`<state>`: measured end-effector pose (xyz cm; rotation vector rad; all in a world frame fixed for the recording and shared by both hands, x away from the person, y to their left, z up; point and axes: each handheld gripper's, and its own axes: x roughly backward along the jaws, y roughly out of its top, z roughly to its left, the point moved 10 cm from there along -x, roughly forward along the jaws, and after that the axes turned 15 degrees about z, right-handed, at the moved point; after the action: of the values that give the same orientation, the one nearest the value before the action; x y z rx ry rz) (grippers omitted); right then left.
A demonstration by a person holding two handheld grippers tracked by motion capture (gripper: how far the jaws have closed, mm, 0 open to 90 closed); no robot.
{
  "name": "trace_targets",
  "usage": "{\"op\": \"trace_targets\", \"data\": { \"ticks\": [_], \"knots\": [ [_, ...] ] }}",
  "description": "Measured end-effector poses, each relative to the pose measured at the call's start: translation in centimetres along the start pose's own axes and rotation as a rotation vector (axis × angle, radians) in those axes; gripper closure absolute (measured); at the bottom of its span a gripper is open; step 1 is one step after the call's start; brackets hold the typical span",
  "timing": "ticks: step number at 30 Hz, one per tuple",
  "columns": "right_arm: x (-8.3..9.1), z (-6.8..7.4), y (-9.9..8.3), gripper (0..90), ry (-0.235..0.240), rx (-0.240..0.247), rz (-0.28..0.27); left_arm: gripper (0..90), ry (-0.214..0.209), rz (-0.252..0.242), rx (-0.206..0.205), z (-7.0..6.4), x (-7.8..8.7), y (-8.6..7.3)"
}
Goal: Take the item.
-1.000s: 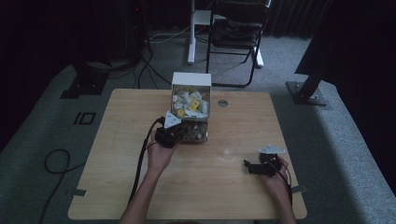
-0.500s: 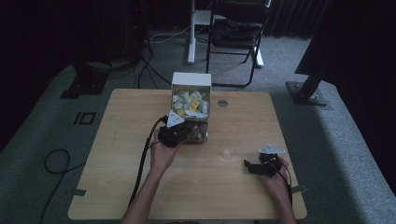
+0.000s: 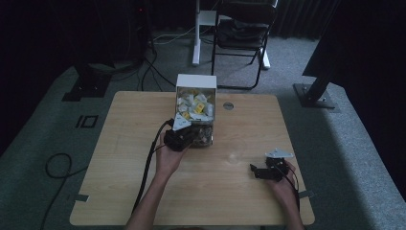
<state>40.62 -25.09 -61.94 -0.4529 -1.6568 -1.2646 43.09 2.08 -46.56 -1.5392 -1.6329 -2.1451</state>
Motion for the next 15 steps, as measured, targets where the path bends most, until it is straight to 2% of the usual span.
{"op": "trace_targets", "data": {
  "ticks": [15],
  "knots": [
    [0.00, 0.00, -0.01, 13.5, 0.000, -0.001, 0.000, 90.0, -0.021, -0.005, -0.012, -1.04, -0.25, 0.38]
  ]
}}
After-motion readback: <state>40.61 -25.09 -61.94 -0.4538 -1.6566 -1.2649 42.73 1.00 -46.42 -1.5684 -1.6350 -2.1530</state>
